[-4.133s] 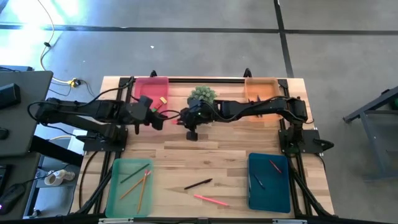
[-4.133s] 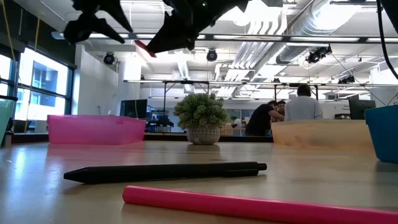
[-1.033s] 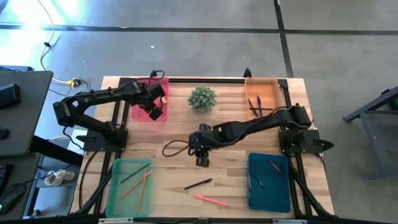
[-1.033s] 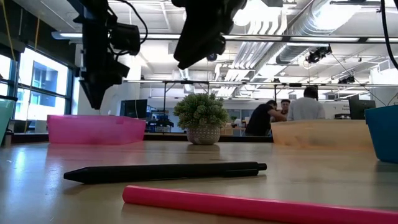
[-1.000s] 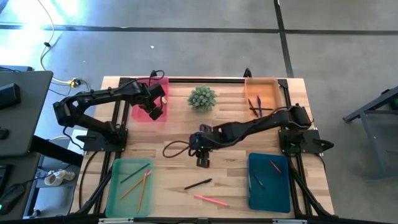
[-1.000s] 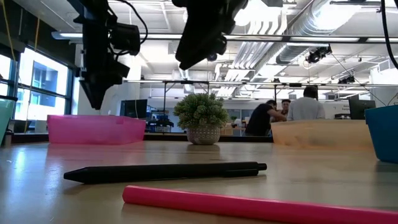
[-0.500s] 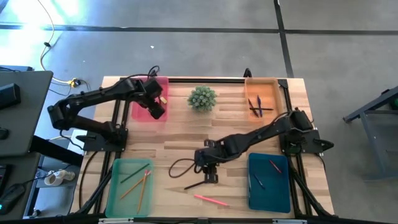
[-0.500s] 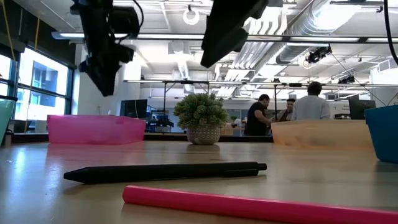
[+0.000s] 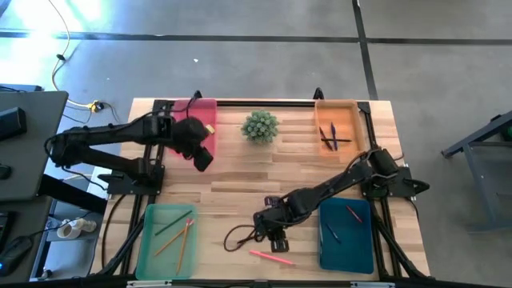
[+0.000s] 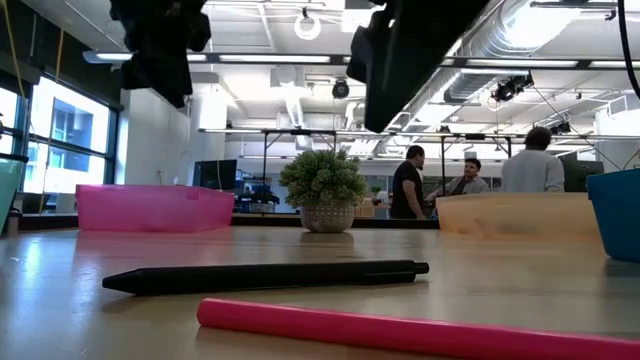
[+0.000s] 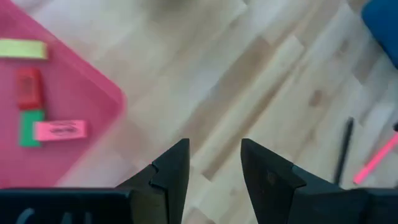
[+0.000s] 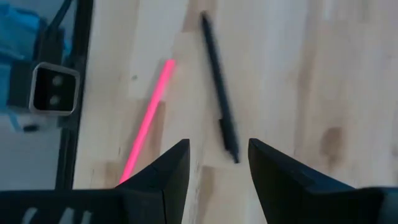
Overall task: Sort crayons/erasers/pens/pencils in bins
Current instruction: Put the black pen into the orange bin
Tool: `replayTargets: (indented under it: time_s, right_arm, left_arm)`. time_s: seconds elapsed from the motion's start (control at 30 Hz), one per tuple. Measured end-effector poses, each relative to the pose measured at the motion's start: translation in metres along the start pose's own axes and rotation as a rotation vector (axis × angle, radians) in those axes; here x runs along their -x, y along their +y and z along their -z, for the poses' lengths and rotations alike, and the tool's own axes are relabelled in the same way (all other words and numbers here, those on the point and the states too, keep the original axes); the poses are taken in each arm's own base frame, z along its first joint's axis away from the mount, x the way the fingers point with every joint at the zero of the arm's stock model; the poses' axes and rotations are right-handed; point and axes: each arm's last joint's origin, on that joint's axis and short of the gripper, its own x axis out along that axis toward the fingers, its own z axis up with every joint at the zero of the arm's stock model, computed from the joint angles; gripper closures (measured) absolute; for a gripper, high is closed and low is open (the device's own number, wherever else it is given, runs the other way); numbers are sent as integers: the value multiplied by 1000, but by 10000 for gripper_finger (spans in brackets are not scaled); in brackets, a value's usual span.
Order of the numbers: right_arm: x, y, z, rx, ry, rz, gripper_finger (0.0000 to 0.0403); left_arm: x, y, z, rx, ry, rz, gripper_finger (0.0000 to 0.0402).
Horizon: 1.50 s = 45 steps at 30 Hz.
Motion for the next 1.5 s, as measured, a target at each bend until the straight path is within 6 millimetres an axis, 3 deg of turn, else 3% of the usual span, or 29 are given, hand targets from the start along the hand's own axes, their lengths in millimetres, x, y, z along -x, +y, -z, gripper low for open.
replayTargets:
  time_s: [0.43,0.7,0.97,1.23,1.5]
  right_arm:
    - [-15,7,5,163,18,43,249]
    - [-40,4,8,205,68,54,249]
    - [-64,0,14,182,118,71,249]
    - [-79,-5,17,167,154,82,252]
    - [-80,-7,17,96,145,131,309]
  left_arm:
    - [7,-61,32,-4,-13,248,271]
    - [17,-92,58,-7,-35,373,271]
    - [24,-104,84,-22,-43,373,271]
    - [28,-108,97,-46,-48,369,271]
    - [27,-103,102,15,10,315,271]
